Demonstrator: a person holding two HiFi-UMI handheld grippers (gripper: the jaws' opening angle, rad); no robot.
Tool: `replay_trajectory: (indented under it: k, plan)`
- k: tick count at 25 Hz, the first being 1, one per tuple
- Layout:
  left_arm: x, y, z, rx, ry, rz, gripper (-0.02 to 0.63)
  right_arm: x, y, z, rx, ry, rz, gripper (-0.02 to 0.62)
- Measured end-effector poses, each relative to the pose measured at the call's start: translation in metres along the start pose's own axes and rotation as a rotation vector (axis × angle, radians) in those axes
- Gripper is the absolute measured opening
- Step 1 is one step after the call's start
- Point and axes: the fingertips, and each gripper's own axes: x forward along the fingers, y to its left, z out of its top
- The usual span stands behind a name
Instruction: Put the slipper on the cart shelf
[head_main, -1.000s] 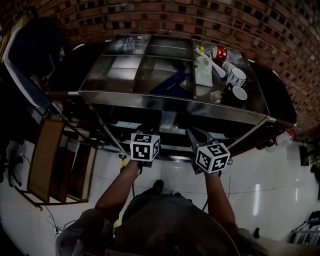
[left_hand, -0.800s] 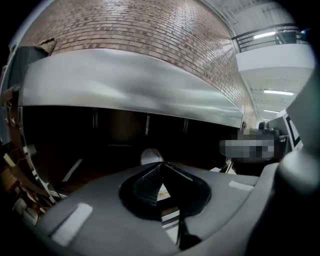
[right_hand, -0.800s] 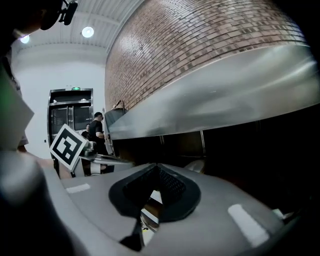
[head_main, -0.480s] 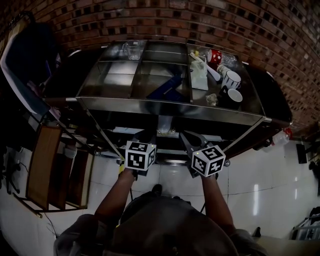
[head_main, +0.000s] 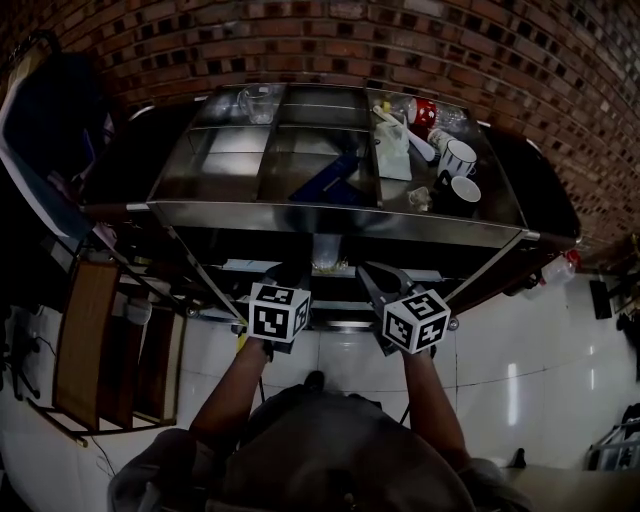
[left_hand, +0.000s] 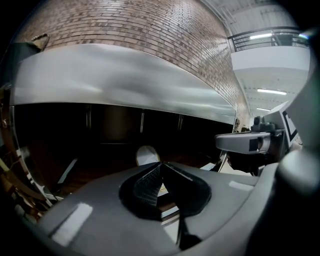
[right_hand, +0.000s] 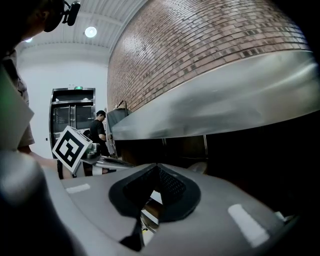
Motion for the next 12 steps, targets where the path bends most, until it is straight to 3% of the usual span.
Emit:
replay_trajectory:
  k: [12]
  plan:
    - [0.0064, -0.0018, -0.0001, 0.009, 0.017, -0.025, 0.008, 0.0026, -0.0012, -0.0001, 0.005, 0.003, -0.004, 0.000]
